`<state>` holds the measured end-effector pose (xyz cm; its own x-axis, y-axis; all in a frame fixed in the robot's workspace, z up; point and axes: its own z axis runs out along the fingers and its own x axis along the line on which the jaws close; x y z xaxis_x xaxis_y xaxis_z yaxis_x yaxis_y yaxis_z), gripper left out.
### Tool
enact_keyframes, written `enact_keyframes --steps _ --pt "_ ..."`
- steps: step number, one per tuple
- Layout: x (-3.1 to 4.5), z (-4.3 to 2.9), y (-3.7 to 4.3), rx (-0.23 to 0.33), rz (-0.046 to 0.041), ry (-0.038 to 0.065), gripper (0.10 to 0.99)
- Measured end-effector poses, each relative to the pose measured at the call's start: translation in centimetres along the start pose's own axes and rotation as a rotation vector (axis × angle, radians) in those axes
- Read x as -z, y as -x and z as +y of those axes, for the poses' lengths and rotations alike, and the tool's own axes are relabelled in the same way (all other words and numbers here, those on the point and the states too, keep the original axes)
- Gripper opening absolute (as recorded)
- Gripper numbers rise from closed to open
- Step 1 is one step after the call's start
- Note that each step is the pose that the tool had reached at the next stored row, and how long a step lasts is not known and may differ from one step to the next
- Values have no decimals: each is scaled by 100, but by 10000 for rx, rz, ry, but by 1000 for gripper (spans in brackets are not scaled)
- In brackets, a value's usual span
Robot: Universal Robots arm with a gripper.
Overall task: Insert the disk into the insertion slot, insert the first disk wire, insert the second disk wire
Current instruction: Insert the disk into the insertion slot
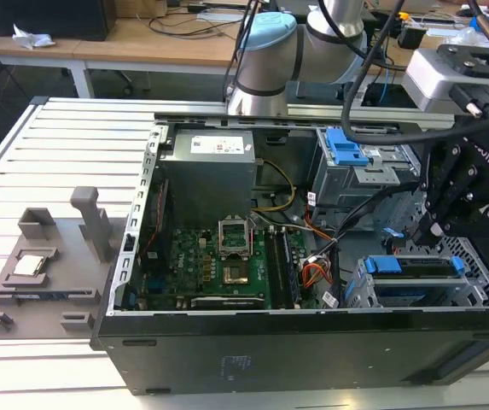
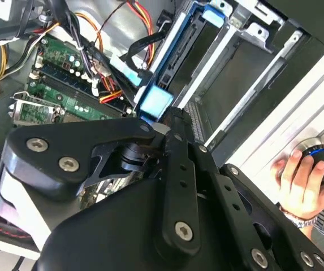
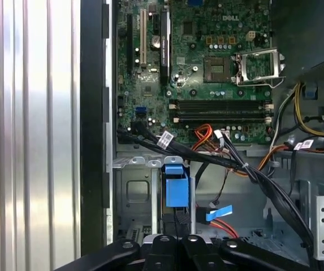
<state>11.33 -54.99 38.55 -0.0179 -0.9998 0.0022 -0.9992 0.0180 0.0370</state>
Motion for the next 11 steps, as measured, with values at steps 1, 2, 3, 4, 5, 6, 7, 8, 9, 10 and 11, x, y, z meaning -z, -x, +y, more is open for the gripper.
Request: enact_keyframes --steps 1,2,3,4,5,6,7,8,9,10,11 --pt "-14 -20 2 0 0 6 106" --pt "-34 -44 6 1 0 13 106" --pt "-48 -61 8 1 0 18 106" --pt "-67 -88 12 2 0 24 106" --pt "-82 -109 16 1 0 28 106" --pt "-89 -121 17 1 0 29 106" --pt "-95 -132 18 1 0 31 106" --pt "-100 -145 19 0 2 32 106" --pt "-105 -157 19 1 2 32 106" --pt "-116 -177 19 0 0 34 106" --pt "-120 -186 20 1 1 34 106"
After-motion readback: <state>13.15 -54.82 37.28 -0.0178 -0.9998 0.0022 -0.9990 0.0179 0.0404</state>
